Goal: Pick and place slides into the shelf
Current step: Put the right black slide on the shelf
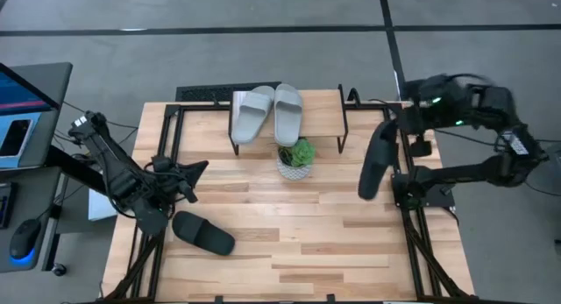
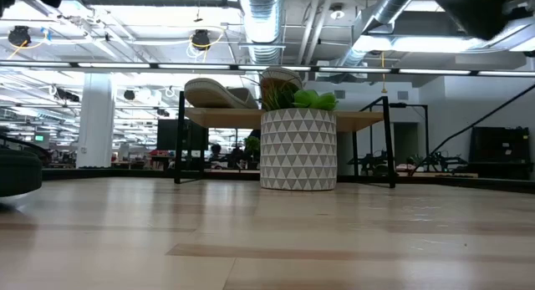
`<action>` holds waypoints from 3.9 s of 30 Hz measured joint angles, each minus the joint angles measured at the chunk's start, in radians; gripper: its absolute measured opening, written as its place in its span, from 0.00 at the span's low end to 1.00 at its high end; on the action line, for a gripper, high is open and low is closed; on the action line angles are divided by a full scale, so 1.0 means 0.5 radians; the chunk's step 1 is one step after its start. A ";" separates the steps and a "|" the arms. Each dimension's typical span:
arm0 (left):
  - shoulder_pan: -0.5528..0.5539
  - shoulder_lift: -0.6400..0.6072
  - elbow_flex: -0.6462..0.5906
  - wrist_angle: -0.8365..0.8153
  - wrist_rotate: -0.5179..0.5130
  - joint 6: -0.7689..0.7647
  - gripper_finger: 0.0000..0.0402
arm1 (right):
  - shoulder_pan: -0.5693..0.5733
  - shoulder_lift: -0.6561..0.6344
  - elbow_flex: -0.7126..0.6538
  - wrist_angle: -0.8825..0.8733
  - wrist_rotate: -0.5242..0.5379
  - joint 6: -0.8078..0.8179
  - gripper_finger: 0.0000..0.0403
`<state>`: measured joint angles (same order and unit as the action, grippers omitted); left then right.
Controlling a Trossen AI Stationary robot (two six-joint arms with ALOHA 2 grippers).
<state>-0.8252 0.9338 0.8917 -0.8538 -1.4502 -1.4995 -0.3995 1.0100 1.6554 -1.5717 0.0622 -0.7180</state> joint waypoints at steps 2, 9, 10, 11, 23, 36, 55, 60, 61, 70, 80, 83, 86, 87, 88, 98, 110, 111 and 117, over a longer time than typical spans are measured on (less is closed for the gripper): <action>0.017 0.033 0.000 0.008 0.027 -0.026 0.00 | 0.060 0.049 -0.032 -0.001 0.004 -0.031 0.00; 0.036 0.061 0.000 0.017 0.116 -0.061 0.00 | -0.007 0.313 -0.033 0.009 0.028 -0.097 0.00; 0.036 0.061 0.000 0.017 0.116 -0.062 0.00 | -0.051 0.344 -0.015 -0.003 0.023 -0.099 0.00; 0.036 0.061 0.000 0.017 0.116 -0.061 0.00 | -0.095 0.373 0.012 0.000 0.028 -0.099 0.00; 0.036 0.055 0.000 0.015 0.217 0.135 0.00 | -0.532 0.753 0.568 0.004 -0.049 -0.212 0.00; 0.032 -0.132 0.000 0.014 0.570 0.407 0.00 | -0.510 1.255 0.805 0.002 0.083 -0.376 0.00; 0.032 -0.486 0.000 0.012 0.775 0.733 0.00 | -0.535 1.592 1.304 0.005 0.239 -0.458 0.00; 0.032 -0.500 0.000 0.010 0.800 0.763 0.00 | -0.527 1.626 1.304 0.002 0.254 -0.481 0.00; 0.032 -0.500 0.000 0.010 0.800 0.765 0.00 | -0.531 1.630 1.303 0.003 0.253 -0.483 0.00; 0.032 -0.501 0.000 -0.009 0.821 0.765 0.00 | -0.559 1.713 1.302 0.002 0.302 -0.500 0.00; 0.032 -0.526 0.000 -0.030 0.888 0.762 0.00 | -0.580 1.909 1.302 0.010 0.412 -0.509 0.00; 0.032 -0.525 0.000 -0.057 0.895 0.762 0.00 | -0.598 1.942 1.302 0.041 0.435 -0.516 0.00; 0.032 -0.525 0.000 -0.070 0.895 0.762 0.00 | -0.610 1.952 1.308 0.075 0.436 -0.530 0.00; 0.032 -0.525 0.000 -0.075 0.895 0.762 0.00 | -0.615 1.952 1.309 0.097 0.441 -0.544 0.00; 0.032 -0.525 0.000 -0.082 0.895 0.762 0.00 | -0.619 1.952 1.312 0.133 0.450 -0.552 0.00; 0.032 -0.526 0.000 -0.112 0.894 0.761 0.00 | -0.649 1.952 1.314 0.176 0.414 -0.599 0.00; 0.032 -0.525 0.000 -0.111 0.884 0.761 0.00 | -0.643 1.951 1.314 0.184 0.393 -0.583 0.01; 0.032 -0.526 0.000 -0.111 0.883 0.760 0.00 | -0.645 1.950 1.314 0.184 0.386 -0.577 0.01; 0.032 -0.525 0.000 -0.111 0.883 0.760 0.00 | -0.645 1.948 1.303 0.209 0.342 -0.556 0.03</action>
<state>-0.8089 0.6712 0.8917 -0.9092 -1.0088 -1.1194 -0.7219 1.9839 2.3071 -1.4674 0.2332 -0.9958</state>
